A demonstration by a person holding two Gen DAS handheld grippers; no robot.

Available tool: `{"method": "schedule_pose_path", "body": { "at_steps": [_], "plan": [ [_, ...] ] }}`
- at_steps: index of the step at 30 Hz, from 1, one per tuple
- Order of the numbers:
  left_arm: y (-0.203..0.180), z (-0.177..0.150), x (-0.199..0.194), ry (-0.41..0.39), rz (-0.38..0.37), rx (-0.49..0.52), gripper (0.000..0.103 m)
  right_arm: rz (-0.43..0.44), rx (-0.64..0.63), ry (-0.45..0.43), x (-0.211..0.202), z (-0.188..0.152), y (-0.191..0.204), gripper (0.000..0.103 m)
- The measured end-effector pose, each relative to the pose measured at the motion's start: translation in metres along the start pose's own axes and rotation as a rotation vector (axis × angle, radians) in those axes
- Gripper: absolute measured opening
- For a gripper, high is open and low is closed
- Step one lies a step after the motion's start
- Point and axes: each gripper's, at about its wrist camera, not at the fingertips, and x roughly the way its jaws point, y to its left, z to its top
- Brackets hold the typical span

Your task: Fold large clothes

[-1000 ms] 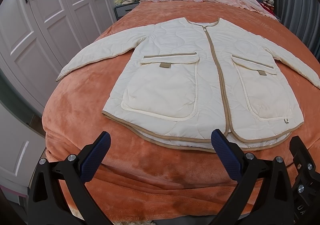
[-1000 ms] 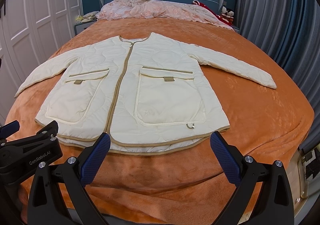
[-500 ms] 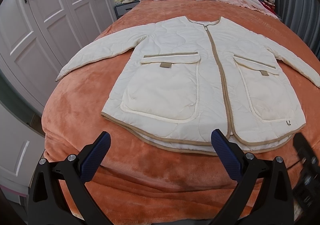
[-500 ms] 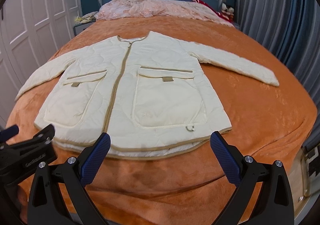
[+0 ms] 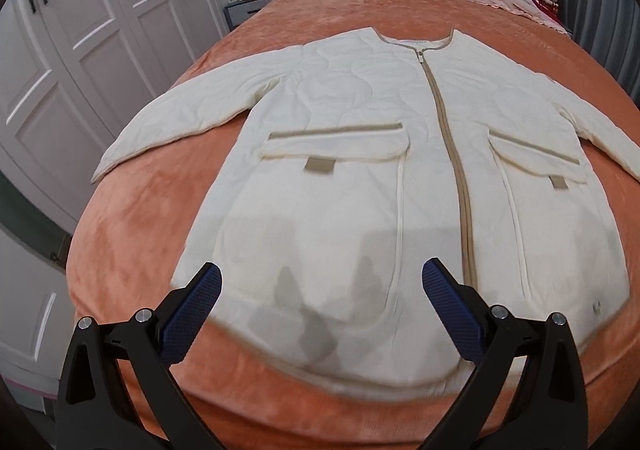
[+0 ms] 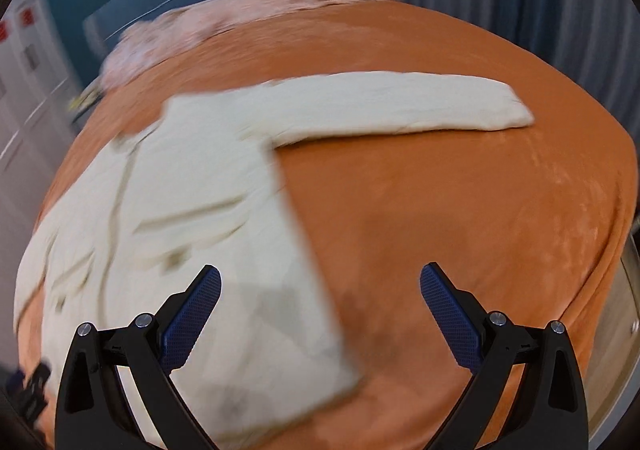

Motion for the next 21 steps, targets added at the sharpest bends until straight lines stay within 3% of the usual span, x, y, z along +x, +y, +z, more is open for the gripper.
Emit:
{"method": "schedule_pose_path", "body": {
  "at_steps": [8,15,18,21],
  "plan": [
    [-0.02,0.041,0.045,0.042,-0.009,-0.015,0.098,-0.049,0.292,-0.005,0.08,0.081,-0.119,0.098],
    [-0.022,0.069,0.079,0.068,-0.013,-0.09,0.098,-0.075,0.527,-0.049,0.13,0.12,-0.207,0.097],
    [-0.019,0.076,0.095,0.103,-0.019,-0.124,0.098,-0.051,0.631,-0.079,0.14,0.121,-0.23,0.09],
    [-0.017,0.08,0.106,0.113,-0.031,-0.141,0.098,-0.056,0.696,-0.112,0.15,0.128,-0.244,0.071]
  ]
}}
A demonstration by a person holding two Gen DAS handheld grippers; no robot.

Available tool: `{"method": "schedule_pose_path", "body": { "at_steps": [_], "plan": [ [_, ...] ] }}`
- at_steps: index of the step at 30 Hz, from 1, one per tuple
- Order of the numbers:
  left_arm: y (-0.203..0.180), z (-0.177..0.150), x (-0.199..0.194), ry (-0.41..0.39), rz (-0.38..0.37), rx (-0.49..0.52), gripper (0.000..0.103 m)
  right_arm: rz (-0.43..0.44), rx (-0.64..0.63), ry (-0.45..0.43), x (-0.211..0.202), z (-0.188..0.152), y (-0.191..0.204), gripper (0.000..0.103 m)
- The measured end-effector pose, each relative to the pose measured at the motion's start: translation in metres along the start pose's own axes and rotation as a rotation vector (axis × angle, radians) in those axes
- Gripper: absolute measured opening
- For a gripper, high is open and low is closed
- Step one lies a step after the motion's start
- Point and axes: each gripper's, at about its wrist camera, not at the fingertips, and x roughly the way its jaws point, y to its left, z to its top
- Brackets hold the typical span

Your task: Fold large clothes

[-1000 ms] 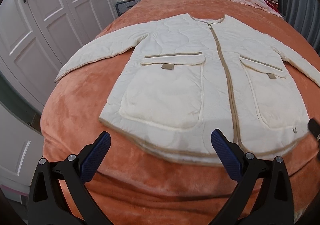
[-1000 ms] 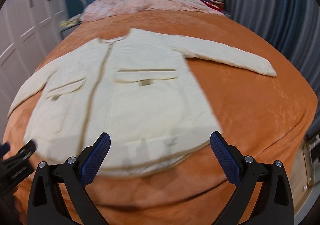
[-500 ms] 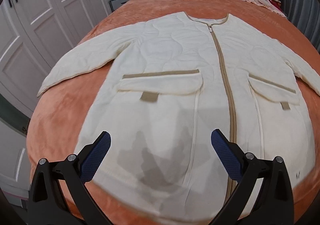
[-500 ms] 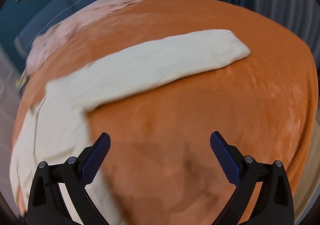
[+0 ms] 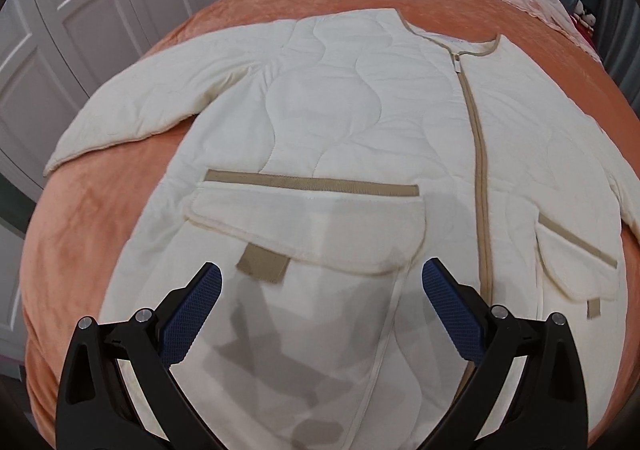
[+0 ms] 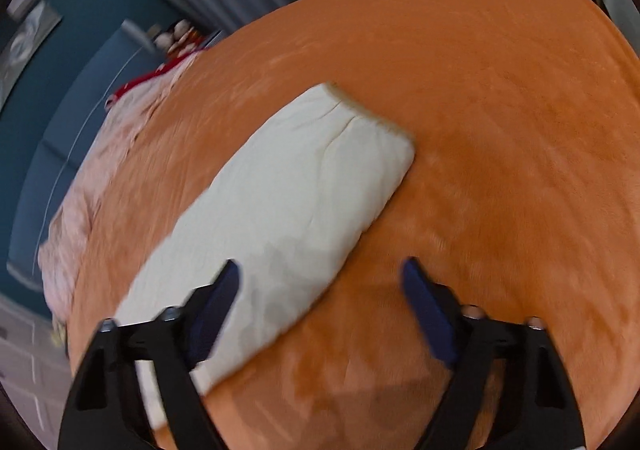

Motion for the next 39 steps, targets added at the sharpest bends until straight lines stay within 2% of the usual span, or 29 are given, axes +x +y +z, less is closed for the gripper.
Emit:
{"method": "schedule_pose_path", "body": {
  "at_steps": [1,2,4,5,9,11,15,18,21,24,26,28,29,31,36,39],
  "plan": [
    [0.0,0.002,0.003,-0.002,0.003,0.001,0.098,-0.001,-0.003,-0.005,0.002,0.002,0.002,0.054],
    [0.001,0.002,0.005,-0.004,0.007,0.004,0.098,0.003,-0.016,0.007,0.007,0.005,0.008,0.029],
    [0.001,0.005,0.008,-0.007,0.014,0.008,0.098,-0.01,-0.044,0.0,0.01,0.01,0.024,0.018],
    [0.002,0.007,0.009,-0.008,0.014,0.007,0.098,0.018,-0.061,-0.02,0.005,0.01,0.037,0.014],
    [0.01,0.016,0.012,-0.02,0.013,-0.018,0.098,0.201,-0.22,-0.076,-0.032,-0.001,0.117,0.011],
    [0.015,0.021,0.012,-0.028,0.004,-0.037,0.098,0.341,-0.384,-0.09,-0.063,-0.032,0.183,0.01],
    [0.025,0.03,0.01,-0.04,-0.026,-0.07,0.098,0.617,-0.681,-0.037,-0.115,-0.127,0.292,0.01],
    [0.033,0.038,0.007,-0.049,-0.059,-0.091,0.098,0.739,-0.886,0.044,-0.135,-0.213,0.348,0.01],
    [0.044,0.046,0.005,-0.062,-0.089,-0.119,0.098,0.778,-1.054,0.1,-0.139,-0.289,0.375,0.012],
    [0.055,0.055,0.004,-0.067,-0.137,-0.15,0.098,0.786,-1.172,0.211,-0.123,-0.356,0.392,0.019],
    [0.062,0.061,0.007,-0.061,-0.175,-0.172,0.098,0.773,-1.209,0.28,-0.11,-0.384,0.384,0.038],
    [0.066,0.065,0.011,-0.049,-0.224,-0.19,0.098,0.773,-1.194,0.312,-0.103,-0.39,0.375,0.052],
    [0.066,0.069,0.015,-0.04,-0.256,-0.203,0.098,0.775,-1.18,0.316,-0.106,-0.386,0.364,0.057],
    [0.063,0.075,0.024,-0.013,-0.307,-0.223,0.098,0.753,-1.133,0.315,-0.105,-0.372,0.347,0.058],
    [0.036,0.088,0.043,0.049,-0.47,-0.276,0.098,0.613,-0.904,0.298,-0.088,-0.321,0.278,0.059],
    [0.011,0.102,0.061,0.076,-0.513,-0.281,0.098,0.534,-0.775,0.296,-0.065,-0.283,0.249,0.059]
  ]
}}
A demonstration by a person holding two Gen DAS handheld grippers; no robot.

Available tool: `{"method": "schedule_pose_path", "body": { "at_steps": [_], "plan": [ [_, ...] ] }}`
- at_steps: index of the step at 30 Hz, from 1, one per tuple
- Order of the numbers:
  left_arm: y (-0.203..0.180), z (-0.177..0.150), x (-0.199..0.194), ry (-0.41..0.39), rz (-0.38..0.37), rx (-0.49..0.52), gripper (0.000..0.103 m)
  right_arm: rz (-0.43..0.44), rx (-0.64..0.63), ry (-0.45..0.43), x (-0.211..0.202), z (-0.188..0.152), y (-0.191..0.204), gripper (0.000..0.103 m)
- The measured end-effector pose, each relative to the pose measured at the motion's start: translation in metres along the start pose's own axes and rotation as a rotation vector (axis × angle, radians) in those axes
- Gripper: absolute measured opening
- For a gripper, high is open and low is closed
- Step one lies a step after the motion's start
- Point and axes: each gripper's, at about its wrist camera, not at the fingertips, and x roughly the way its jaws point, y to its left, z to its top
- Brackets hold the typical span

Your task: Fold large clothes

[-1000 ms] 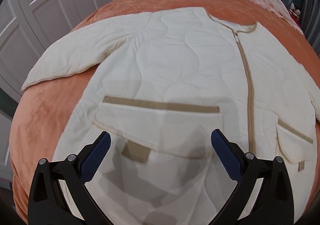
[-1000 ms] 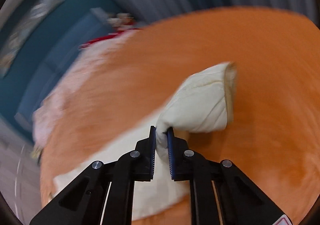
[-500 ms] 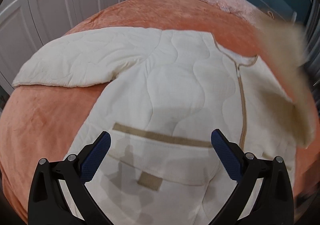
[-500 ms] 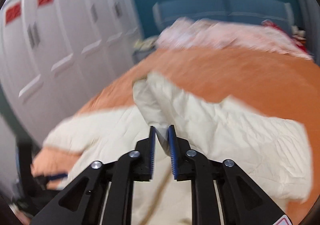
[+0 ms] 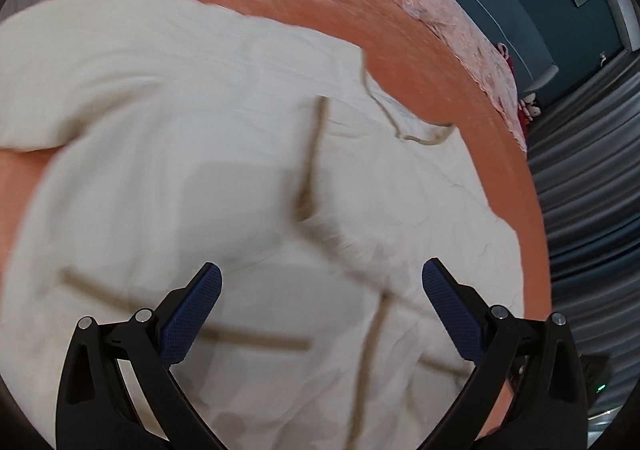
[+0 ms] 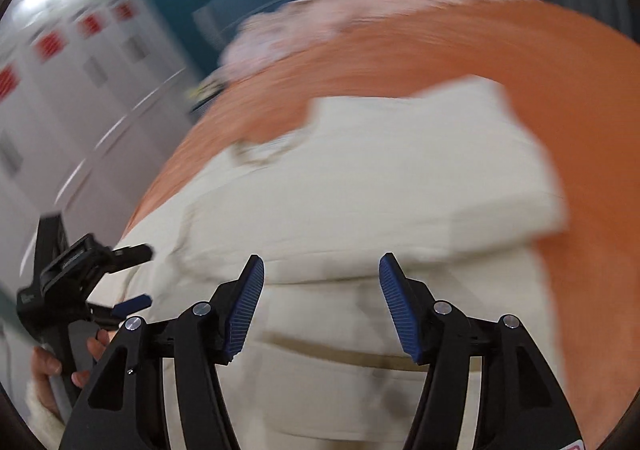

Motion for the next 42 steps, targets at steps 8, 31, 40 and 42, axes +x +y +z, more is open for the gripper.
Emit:
{"method": "schedule_pose_path", "body": {
  "at_steps": [8,31,40,42],
  "plan": [
    [-0.024,0.018,0.043,0.036,-0.013,-0.015,0.059,-0.003,0.233,-0.024,-0.007,0.005,-0.083,0.059],
    [0.04,0.012,-0.036,-0.132,0.105,0.019,0.006,0.028,0.334,-0.159,-0.001,0.037,-0.078,0.011],
    [0.052,-0.024,-0.003,-0.116,0.214,0.074,0.007,-0.321,-0.013,-0.15,0.007,0.033,-0.035,0.008],
    [0.049,-0.027,0.002,-0.129,0.238,0.105,0.007,-0.364,-0.029,-0.122,0.018,0.03,-0.038,0.008]
  ]
}}
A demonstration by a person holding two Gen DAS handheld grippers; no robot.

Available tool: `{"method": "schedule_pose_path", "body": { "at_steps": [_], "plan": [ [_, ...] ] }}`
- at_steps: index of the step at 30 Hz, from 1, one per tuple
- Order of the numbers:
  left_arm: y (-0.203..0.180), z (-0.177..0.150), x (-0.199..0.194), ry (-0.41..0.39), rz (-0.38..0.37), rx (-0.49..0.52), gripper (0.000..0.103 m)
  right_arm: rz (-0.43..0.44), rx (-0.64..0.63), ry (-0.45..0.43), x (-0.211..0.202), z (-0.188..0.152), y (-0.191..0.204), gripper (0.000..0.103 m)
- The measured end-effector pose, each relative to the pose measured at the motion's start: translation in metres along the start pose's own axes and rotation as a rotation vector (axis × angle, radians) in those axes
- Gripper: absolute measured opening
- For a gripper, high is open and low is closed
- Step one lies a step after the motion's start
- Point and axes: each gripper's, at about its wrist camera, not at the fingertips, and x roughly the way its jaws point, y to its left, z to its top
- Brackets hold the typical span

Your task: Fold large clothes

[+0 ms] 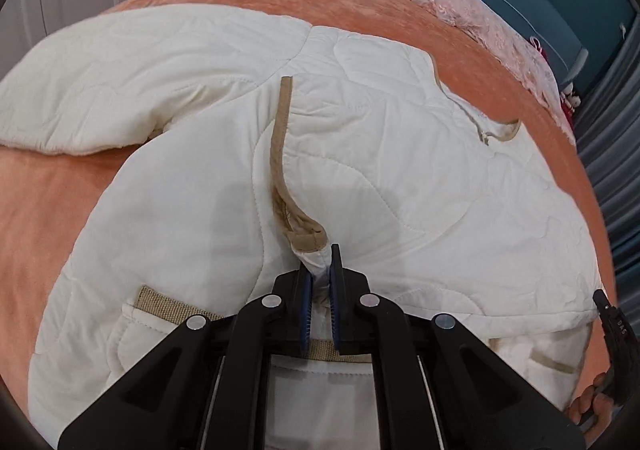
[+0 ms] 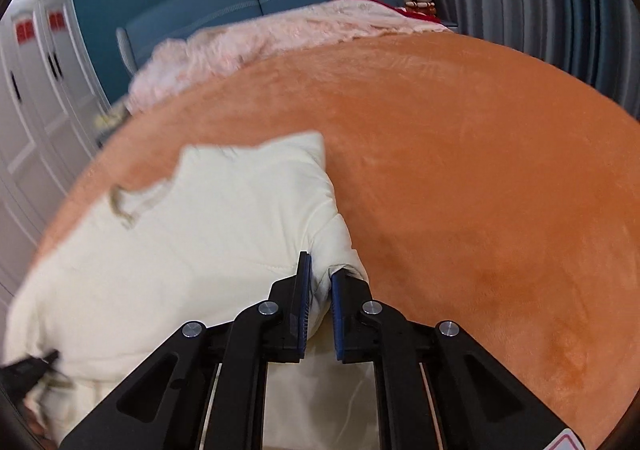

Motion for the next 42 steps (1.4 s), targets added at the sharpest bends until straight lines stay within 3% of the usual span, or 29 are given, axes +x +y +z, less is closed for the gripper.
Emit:
{"method": "schedule_pose_path", "body": {
  "at_steps": [6,10,18,22,23,26,28,30,32,36,40,42],
  "plan": [
    [-0.011,-0.01,0.003,-0.065,0.061,0.083,0.008,-0.07,-0.02,0.055,0.022,-0.017,-0.003,0.007],
    [-0.009,-0.012,0.003,-0.086,0.052,0.084,0.008,-0.116,-0.053,0.059,0.029,-0.024,0.002,0.007],
    [-0.009,-0.018,0.005,-0.137,0.049,0.097,0.009,-0.116,-0.062,0.059,0.031,-0.027,0.004,0.01],
    [-0.004,-0.019,0.004,-0.146,0.022,0.08,0.009,-0.048,0.05,0.087,0.008,-0.025,-0.009,0.013],
    [-0.004,-0.019,0.004,-0.149,0.017,0.077,0.009,-0.063,0.086,0.084,-0.006,-0.029,-0.012,0.026],
    [-0.004,-0.02,0.004,-0.158,0.011,0.079,0.009,-0.105,0.128,-0.001,-0.053,-0.042,-0.007,0.028],
    [-0.005,-0.021,0.004,-0.162,0.012,0.081,0.009,-0.044,0.089,-0.03,-0.074,-0.044,0.02,0.028],
    [-0.004,-0.021,0.004,-0.164,0.005,0.078,0.009,0.036,-0.018,0.005,-0.074,-0.042,0.06,0.028],
    [-0.002,-0.021,0.004,-0.163,-0.005,0.07,0.009,0.118,-0.159,0.019,-0.07,-0.046,0.115,0.026],
    [0.0,-0.02,0.005,-0.163,-0.019,0.06,0.009,0.209,-0.295,0.106,-0.041,-0.067,0.185,0.023],
    [0.001,-0.021,0.006,-0.168,-0.026,0.059,0.009,0.192,-0.345,0.169,-0.01,-0.096,0.211,0.023],
    [0.002,-0.021,0.006,-0.172,-0.032,0.056,0.01,0.169,-0.369,0.156,-0.006,-0.106,0.213,0.023]
  ]
}}
